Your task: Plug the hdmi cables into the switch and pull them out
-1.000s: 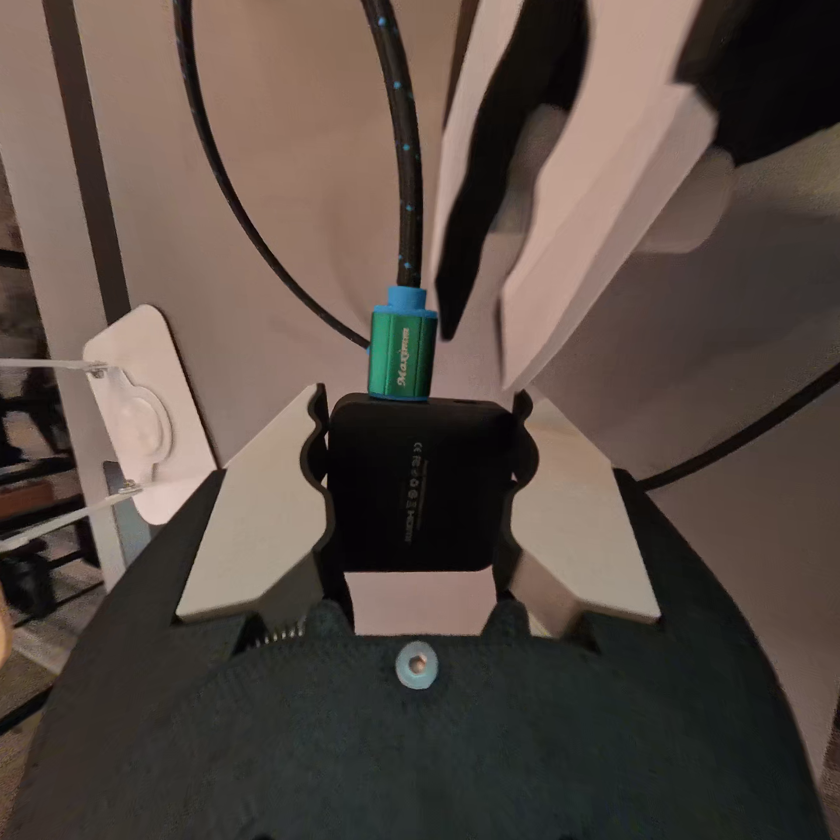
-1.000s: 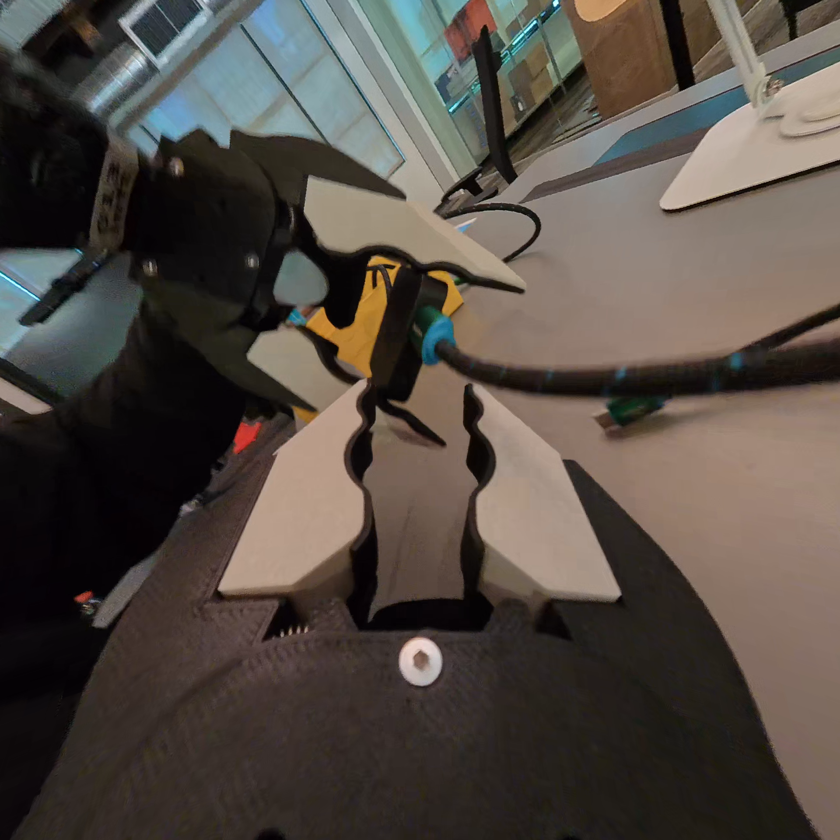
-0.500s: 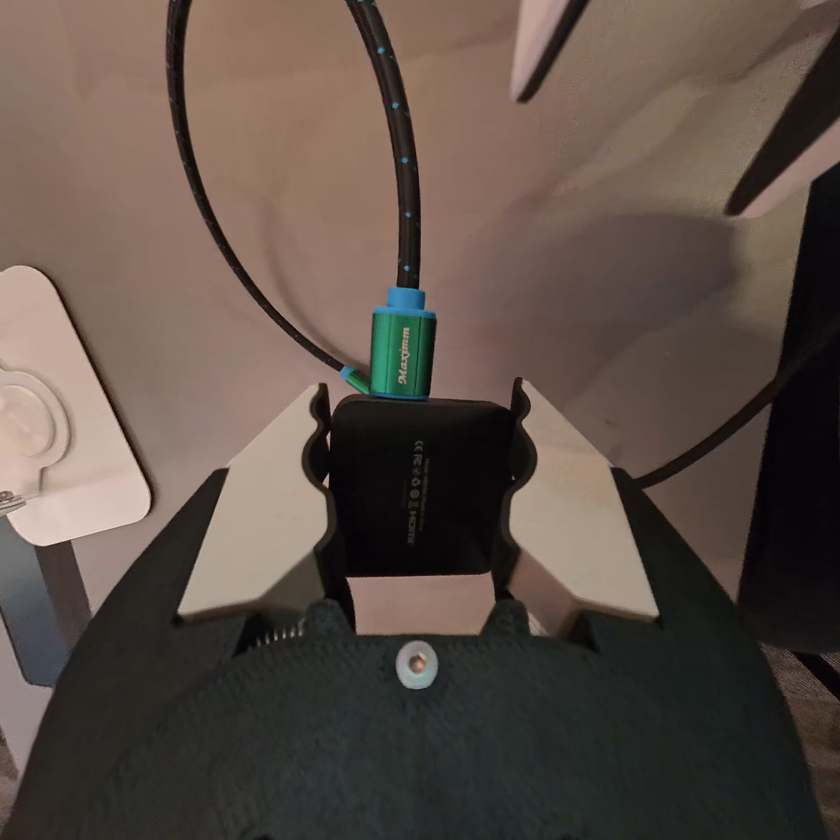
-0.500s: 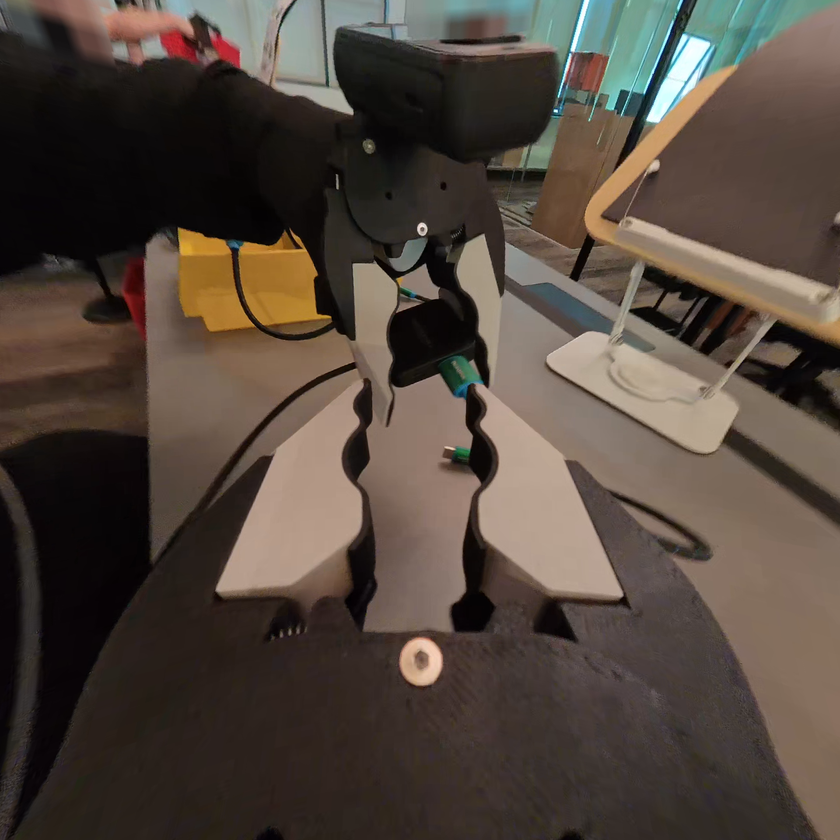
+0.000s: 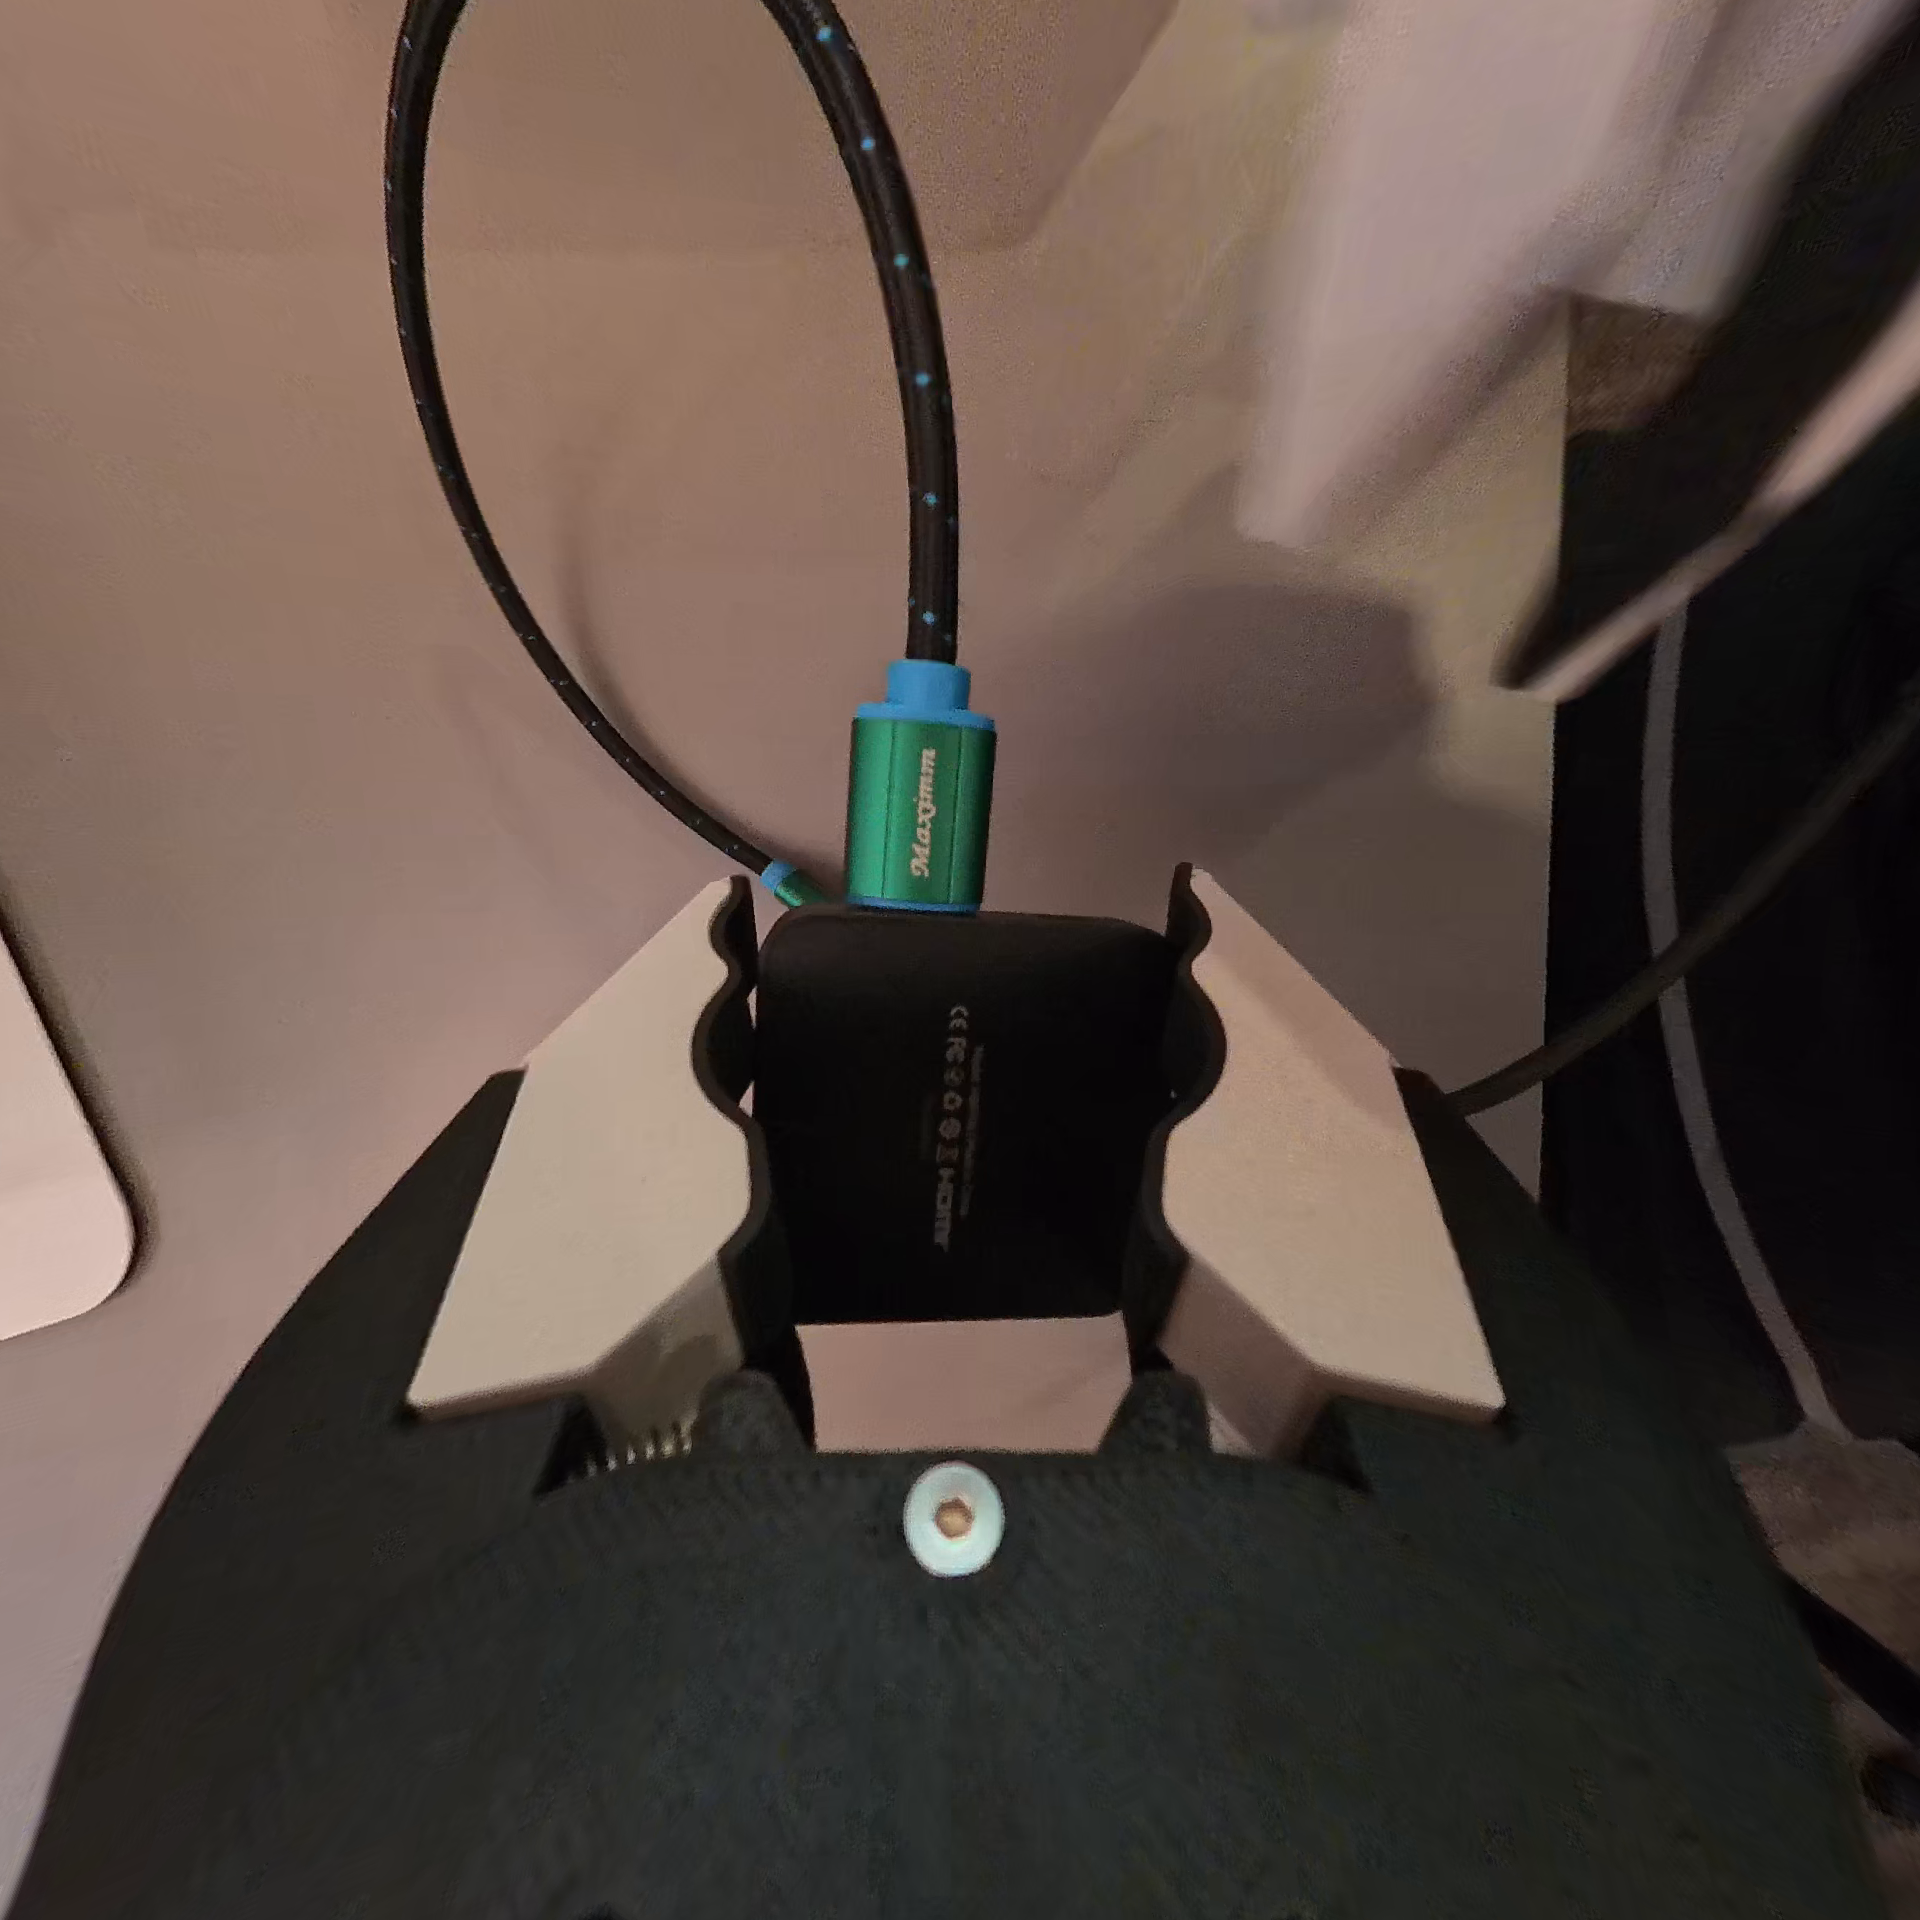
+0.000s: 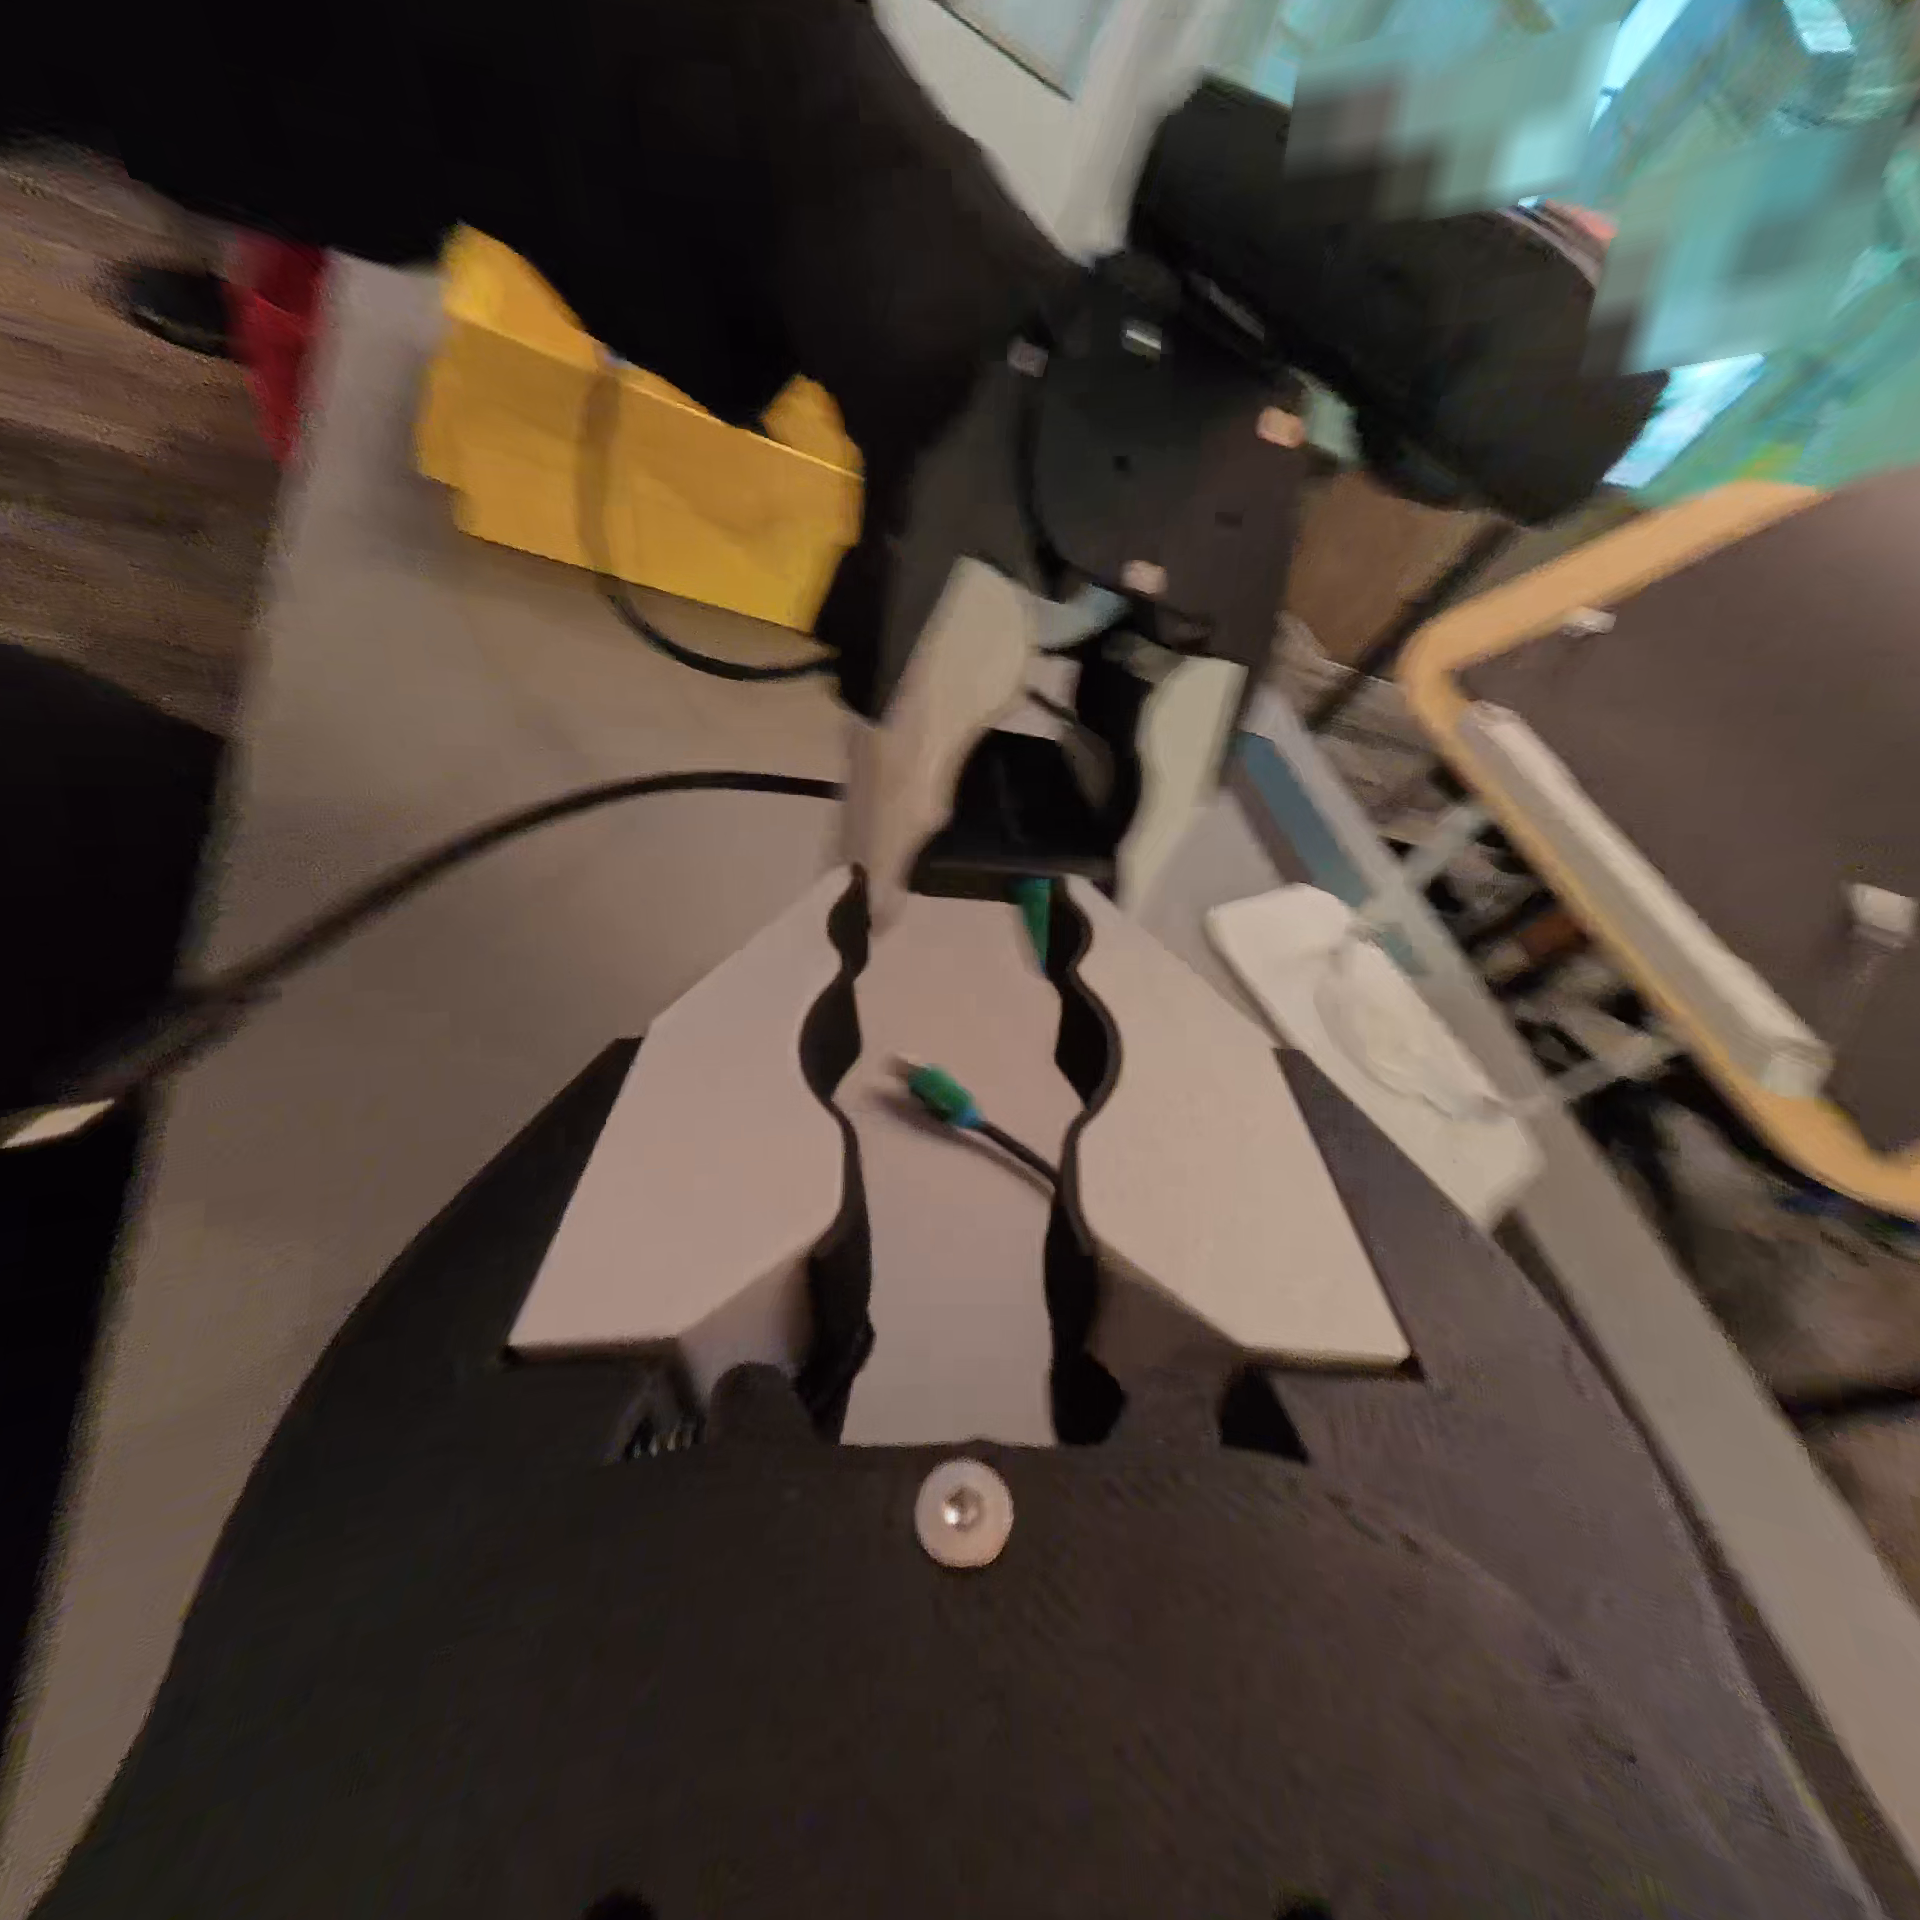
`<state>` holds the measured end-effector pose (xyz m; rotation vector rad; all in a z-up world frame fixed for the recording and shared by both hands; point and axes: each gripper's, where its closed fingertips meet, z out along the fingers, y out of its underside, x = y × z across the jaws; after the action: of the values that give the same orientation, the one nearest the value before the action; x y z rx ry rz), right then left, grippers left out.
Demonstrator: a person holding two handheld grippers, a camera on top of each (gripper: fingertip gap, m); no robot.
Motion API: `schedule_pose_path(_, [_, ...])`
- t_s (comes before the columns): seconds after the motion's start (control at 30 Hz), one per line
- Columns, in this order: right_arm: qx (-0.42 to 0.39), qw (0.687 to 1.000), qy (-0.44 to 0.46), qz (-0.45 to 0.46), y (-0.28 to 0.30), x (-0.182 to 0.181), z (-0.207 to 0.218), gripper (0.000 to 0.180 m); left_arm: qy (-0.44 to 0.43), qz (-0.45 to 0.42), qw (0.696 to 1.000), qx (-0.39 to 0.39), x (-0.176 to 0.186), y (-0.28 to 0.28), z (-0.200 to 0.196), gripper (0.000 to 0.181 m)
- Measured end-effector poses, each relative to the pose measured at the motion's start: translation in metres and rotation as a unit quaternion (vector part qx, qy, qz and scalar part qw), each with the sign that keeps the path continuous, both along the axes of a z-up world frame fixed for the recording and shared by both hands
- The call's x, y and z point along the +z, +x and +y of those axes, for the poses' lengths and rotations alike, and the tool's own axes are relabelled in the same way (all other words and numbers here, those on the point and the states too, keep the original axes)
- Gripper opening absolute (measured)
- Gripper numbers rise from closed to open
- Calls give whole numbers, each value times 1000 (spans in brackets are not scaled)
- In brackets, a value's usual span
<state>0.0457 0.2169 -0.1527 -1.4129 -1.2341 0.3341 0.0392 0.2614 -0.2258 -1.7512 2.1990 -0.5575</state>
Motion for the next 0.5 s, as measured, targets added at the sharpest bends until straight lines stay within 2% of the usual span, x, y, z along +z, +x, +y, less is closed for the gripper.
schedule_pose_path(0.07, [49,997,-60,18,-10,-8,-20,25,-18,-13,1000,4,4,0,0,78])
schedule_pose_path(0.17, [32,991,-118,48,-7,-32,-11,26,-42,-31,999,0,10,-1,-2,77])
schedule_pose_path(0.3, [-4,967,-210,145,-3,-50,19,52,-51,-29,998,-11,13,-4,-9,77])
schedule_pose_path(0.37, [7,955,-226,190,-6,-49,27,65,-50,-18,998,-20,12,-6,-14,77])
schedule_pose_path(0.5, [32,943,-198,264,-12,-25,38,69,-57,-4,998,-32,10,-8,-20,77])
